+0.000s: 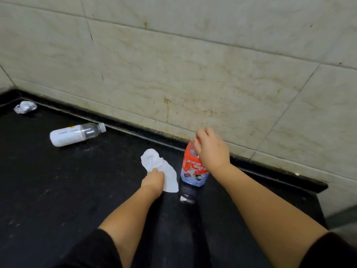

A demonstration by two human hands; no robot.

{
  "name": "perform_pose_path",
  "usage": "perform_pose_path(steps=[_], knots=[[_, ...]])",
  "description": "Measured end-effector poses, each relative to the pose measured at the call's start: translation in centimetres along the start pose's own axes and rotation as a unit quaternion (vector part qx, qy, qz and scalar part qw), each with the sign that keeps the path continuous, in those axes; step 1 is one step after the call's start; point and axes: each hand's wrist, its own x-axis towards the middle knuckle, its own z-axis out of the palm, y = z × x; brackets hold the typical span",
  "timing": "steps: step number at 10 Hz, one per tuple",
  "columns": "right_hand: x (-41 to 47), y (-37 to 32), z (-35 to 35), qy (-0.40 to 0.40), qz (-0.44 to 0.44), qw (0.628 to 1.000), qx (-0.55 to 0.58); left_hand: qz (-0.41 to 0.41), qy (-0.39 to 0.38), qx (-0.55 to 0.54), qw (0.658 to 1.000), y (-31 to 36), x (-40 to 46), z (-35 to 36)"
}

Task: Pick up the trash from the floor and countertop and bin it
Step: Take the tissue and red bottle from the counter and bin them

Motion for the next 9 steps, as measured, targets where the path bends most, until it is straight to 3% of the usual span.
perform_pose_path(steps=[1, 2, 3, 5, 7, 9], knots=[[-1.6, -1.3, -0.7, -0.024, 0.010, 1.000, 0.008, -0.061, 0.052, -0.139, 0.987, -1.2, -2.7, 0.3], [-3.7, -2.5, -1.4, -0.054, -0.019, 0.998, 0.011, -0.084, 0.080, -0.186, 0.976, -1.6, -5.4, -0.4], [-5.9, -2.8, -2.4, -0.073, -0.044, 0.996, 0.004, -0.104, 0.119, -0.213, 0.964, -1.8, -8.6, -1.2], [-12.5, -2.7, -5.4, -0.094, -0.045, 0.988, 0.114, -0.170, 0.182, -0.244, 0.937, -0.7, -19.1, 1.4], [-22.3, -5.8, -8.8, -0.160, -0.164, 0.951, 0.209, -0.276, 0.207, -0.265, 0.900, 0.6, -34.1, 8.1], [-34.4, -14.2, -10.6, -0.224, -0.303, 0.890, 0.255, -0.441, 0.251, -0.303, 0.807, -1.4, -53.7, 16.3]])
